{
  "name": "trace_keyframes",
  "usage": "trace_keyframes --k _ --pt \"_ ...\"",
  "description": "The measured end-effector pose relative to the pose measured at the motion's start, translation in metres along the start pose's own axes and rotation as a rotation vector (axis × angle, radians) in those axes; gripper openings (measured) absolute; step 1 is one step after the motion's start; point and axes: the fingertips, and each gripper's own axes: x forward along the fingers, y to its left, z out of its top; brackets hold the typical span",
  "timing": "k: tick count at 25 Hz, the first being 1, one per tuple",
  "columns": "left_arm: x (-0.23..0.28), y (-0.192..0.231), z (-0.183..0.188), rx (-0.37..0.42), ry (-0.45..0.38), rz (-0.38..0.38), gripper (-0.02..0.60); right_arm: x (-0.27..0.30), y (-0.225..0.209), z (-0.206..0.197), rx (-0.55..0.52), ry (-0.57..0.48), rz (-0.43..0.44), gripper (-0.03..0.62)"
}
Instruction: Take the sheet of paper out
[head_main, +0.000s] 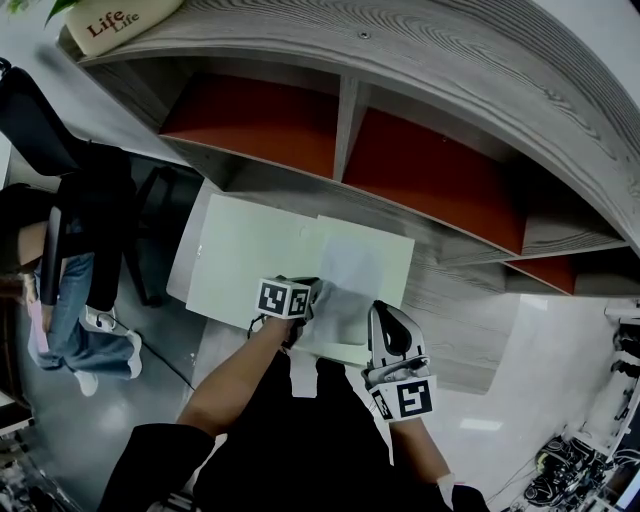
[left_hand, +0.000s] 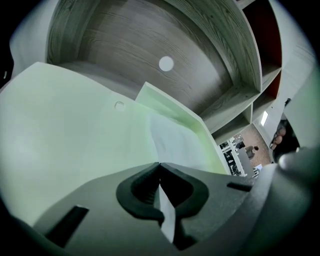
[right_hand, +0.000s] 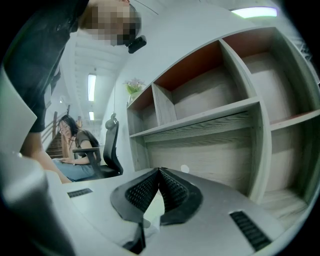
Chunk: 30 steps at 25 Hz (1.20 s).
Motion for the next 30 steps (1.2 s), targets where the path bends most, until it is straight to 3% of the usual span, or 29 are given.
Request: trace_keyframes --k 15,30 --pt "-0.007 0.007 0.002 -0.031 -0.009 0.015 0.008 0.003 -0.001 -0.004 -0.01 0.006 -0.012 0.023" --pt "-0.045 0.047 0.011 -0.046 -0.054 0.08 0.008 0.021 0.017 -0.003 -0.028 0.014 0.013 0.021"
